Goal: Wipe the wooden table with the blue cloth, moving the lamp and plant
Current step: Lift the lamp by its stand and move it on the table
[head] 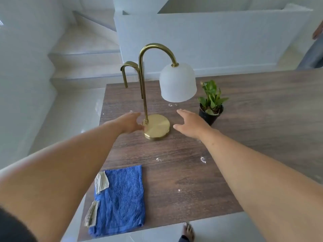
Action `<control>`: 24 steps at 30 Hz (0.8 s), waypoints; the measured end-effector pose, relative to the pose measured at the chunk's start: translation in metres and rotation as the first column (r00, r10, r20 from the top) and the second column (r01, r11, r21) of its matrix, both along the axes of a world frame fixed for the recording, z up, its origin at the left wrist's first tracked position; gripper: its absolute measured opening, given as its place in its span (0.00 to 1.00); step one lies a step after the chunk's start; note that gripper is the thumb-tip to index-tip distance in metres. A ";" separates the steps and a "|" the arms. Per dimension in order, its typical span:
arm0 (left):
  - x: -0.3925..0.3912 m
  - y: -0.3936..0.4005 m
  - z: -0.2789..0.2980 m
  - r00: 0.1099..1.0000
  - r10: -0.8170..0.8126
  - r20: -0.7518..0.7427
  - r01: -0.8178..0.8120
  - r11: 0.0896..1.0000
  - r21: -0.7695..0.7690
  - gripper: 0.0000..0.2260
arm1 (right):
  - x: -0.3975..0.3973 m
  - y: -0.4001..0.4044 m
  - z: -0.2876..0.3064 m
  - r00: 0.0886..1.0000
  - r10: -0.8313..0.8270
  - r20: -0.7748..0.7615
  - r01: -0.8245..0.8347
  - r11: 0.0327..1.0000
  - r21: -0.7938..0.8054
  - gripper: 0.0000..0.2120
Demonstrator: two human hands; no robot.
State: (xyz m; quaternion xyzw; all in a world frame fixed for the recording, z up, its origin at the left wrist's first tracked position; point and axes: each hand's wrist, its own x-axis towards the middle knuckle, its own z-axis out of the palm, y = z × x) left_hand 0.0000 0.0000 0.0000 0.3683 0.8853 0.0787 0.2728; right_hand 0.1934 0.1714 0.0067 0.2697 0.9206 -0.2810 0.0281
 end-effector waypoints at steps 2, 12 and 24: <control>0.001 0.003 -0.009 0.998 -0.054 0.024 0.053 0.998 0.046 0.39 | -0.004 -0.003 -0.012 1.000 0.004 0.027 -0.003 1.000 -0.025 0.40; 0.006 -0.003 -0.031 0.990 -0.023 0.138 -0.014 0.966 0.258 0.49 | -0.020 -0.022 -0.058 0.998 0.068 0.005 -0.068 0.998 -0.014 0.58; 0.016 -0.005 -0.039 0.886 0.098 0.453 -0.356 0.770 0.529 0.14 | -0.025 -0.044 -0.056 0.995 -0.021 -0.098 0.019 1.000 -0.021 0.59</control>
